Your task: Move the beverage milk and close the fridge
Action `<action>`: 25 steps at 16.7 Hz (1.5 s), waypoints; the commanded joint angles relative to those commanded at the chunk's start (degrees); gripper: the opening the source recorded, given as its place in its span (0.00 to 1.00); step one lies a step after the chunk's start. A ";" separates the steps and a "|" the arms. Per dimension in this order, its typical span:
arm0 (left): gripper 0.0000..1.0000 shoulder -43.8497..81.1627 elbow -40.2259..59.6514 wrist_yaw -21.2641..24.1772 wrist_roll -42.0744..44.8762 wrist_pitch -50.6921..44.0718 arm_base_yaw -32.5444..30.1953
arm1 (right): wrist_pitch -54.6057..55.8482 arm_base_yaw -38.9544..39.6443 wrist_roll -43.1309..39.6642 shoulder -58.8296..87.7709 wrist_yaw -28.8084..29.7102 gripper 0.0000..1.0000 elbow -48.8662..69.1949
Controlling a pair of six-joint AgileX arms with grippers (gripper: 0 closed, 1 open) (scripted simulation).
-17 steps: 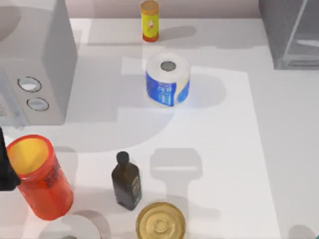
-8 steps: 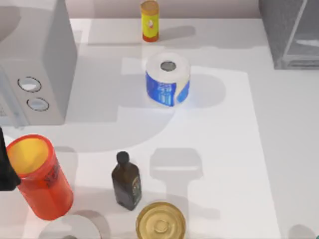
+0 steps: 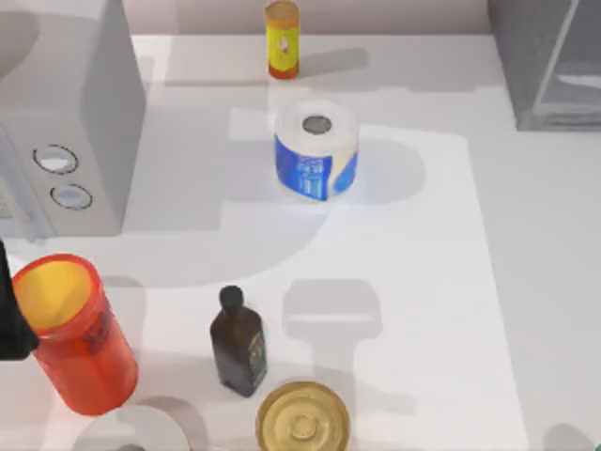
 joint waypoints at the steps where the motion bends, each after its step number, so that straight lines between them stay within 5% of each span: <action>1: 1.00 0.00 0.00 0.00 0.00 0.00 0.00 | 3.21 2.81 4.02 0.21 0.65 1.00 -0.29; 13: 1.00 0.00 0.00 0.00 0.00 0.00 0.00 | 50.12 35.97 60.78 0.64 7.53 1.00 -1.05; 17: 1.00 0.00 0.00 0.00 0.00 0.00 0.00 | 56.93 40.19 67.68 0.15 8.64 1.00 -0.69; 25: 1.00 0.00 0.00 0.00 0.00 0.00 0.00 | 59.06 40.64 68.67 -0.04 10.05 1.00 -2.97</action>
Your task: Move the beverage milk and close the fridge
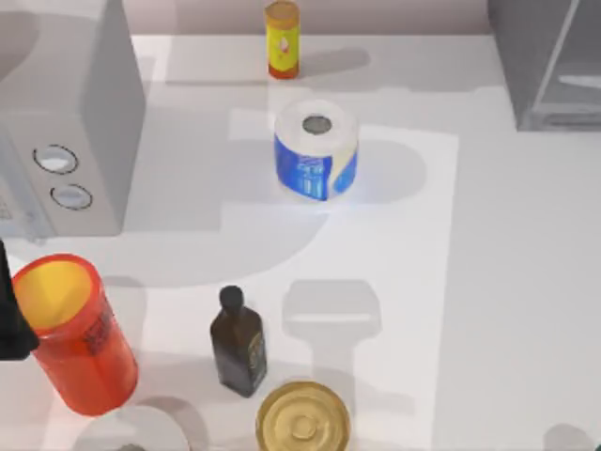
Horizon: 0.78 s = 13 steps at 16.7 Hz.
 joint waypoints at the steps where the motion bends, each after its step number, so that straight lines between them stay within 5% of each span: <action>1: 1.00 0.00 0.00 0.00 0.00 0.00 0.00 | 0.77 1.84 1.03 -0.49 1.25 1.00 -0.42; 13: 1.00 0.00 0.00 0.00 0.00 0.00 0.00 | 16.45 40.80 28.05 -10.20 31.44 1.00 -13.52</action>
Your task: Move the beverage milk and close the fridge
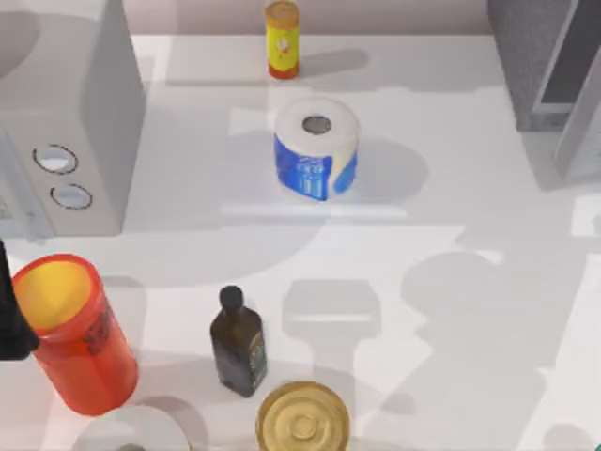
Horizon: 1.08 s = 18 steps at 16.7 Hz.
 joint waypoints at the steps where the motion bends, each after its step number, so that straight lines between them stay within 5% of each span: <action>1: 1.00 0.00 0.00 0.00 0.00 0.00 0.00 | 0.98 2.82 2.18 -0.60 2.32 1.00 -1.19; 5: 1.00 0.00 0.00 0.00 0.00 0.00 0.00 | 3.35 9.87 7.73 -2.03 8.24 1.00 -4.24; 11: 1.00 0.00 0.00 0.00 0.00 0.00 0.00 | 3.27 9.42 7.73 -1.67 8.80 1.00 -4.40; 18: 1.00 0.00 0.00 0.00 0.00 0.00 0.00 | 0.67 9.59 7.81 8.84 9.01 1.00 8.78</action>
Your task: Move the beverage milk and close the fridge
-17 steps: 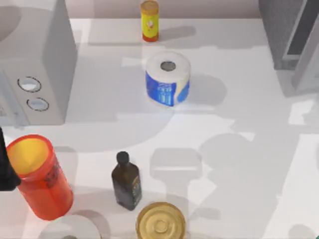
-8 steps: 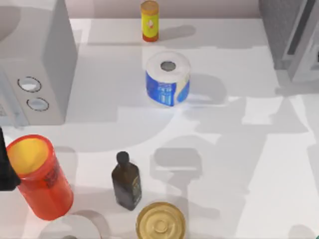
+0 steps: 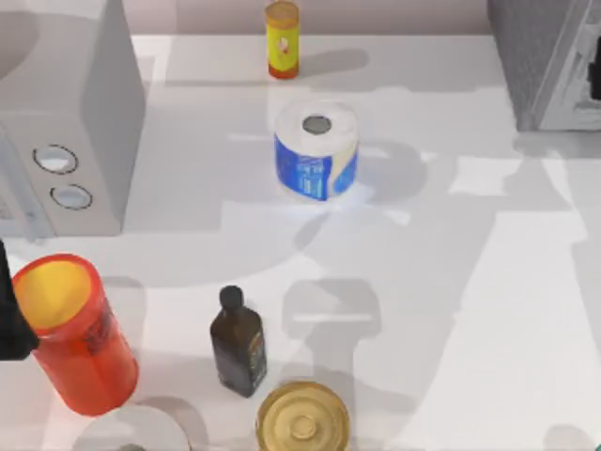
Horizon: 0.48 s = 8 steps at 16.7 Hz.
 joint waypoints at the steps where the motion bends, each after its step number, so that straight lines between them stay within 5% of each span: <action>1: 1.00 0.00 0.00 0.00 0.00 0.00 0.00 | -0.52 0.02 0.02 2.05 0.05 1.00 2.55; 8: 1.00 0.00 0.00 0.00 0.00 0.00 0.00 | -2.53 0.05 0.16 9.81 0.28 1.00 12.27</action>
